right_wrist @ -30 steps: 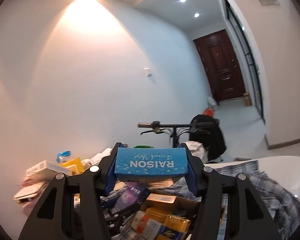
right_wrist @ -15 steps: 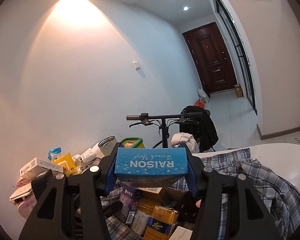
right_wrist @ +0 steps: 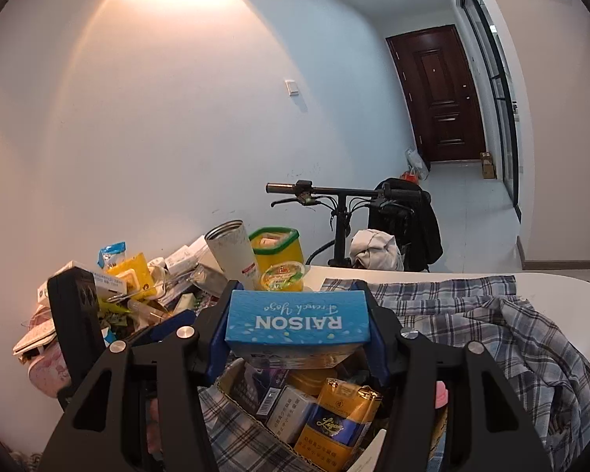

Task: Organize objects
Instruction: 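Lower the blue RAISON box into the box and open the right gripper, then grasp the black square cup with the right gripper while the left grasps the grey lighter case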

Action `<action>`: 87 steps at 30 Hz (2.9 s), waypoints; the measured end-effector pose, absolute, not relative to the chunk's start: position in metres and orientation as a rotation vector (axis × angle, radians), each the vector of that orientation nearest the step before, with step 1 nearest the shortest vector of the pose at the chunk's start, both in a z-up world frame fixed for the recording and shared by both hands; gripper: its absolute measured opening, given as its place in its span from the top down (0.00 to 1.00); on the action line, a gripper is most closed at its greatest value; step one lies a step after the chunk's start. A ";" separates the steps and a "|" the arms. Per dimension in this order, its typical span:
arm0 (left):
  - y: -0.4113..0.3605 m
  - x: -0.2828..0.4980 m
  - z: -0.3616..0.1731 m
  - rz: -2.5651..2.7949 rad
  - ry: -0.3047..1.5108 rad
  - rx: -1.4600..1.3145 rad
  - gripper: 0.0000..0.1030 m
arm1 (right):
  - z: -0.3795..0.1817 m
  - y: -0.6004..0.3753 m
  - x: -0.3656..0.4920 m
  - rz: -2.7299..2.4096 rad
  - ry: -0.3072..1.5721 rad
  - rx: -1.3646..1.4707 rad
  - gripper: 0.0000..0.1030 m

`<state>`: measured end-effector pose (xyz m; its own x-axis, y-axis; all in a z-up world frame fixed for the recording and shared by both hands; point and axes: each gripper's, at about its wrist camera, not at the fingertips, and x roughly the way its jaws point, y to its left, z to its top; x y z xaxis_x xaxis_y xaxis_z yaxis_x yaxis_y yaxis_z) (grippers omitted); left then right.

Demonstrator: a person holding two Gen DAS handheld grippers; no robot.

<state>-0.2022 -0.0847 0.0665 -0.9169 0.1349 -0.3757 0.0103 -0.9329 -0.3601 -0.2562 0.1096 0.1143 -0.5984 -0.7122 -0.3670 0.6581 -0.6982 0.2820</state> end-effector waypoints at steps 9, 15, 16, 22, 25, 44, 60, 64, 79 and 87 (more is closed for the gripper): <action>-0.090 -0.202 0.067 2.949 -0.606 -0.619 0.00 | 0.096 0.108 -0.270 -2.366 -0.114 0.671 0.08; -0.089 -0.202 0.067 2.946 -0.595 -0.624 0.00 | 0.099 0.120 -0.271 -2.389 -0.161 0.656 0.03; -0.088 -0.201 0.067 2.944 -0.597 -0.622 0.00 | 0.100 0.121 -0.271 -2.390 -0.170 0.653 0.03; -0.084 -0.201 0.070 2.926 -0.569 -0.620 0.00 | 0.103 0.122 -0.271 -2.392 -0.172 0.648 0.02; -0.080 -0.200 0.072 2.917 -0.548 -0.615 0.00 | 0.106 0.122 -0.268 -2.392 -0.168 0.635 0.02; -0.080 -0.192 0.087 2.723 -0.598 -0.534 0.00 | 0.143 0.156 -0.146 -2.429 0.063 0.331 0.00; -0.049 -0.193 0.079 2.819 -0.357 -0.587 0.00 | -0.031 0.178 -0.172 -2.309 0.237 1.105 0.60; -0.043 -0.193 0.078 2.822 -0.319 -0.590 0.00 | -0.032 0.175 -0.167 -2.315 0.290 1.102 0.71; -0.034 -0.195 0.075 2.832 -0.250 -0.634 0.00 | -0.028 0.189 -0.172 -2.317 0.168 1.072 0.71; 0.013 -0.160 0.089 2.824 -0.079 -0.718 0.00 | -0.027 0.188 -0.173 -2.295 0.154 1.069 0.71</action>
<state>-0.1601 0.0134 0.0890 -0.8548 0.2311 -0.4647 -0.2046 -0.9729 -0.1075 -0.1726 0.1882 -0.0271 -0.4991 -0.4681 -0.7292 0.5612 -0.8158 0.1395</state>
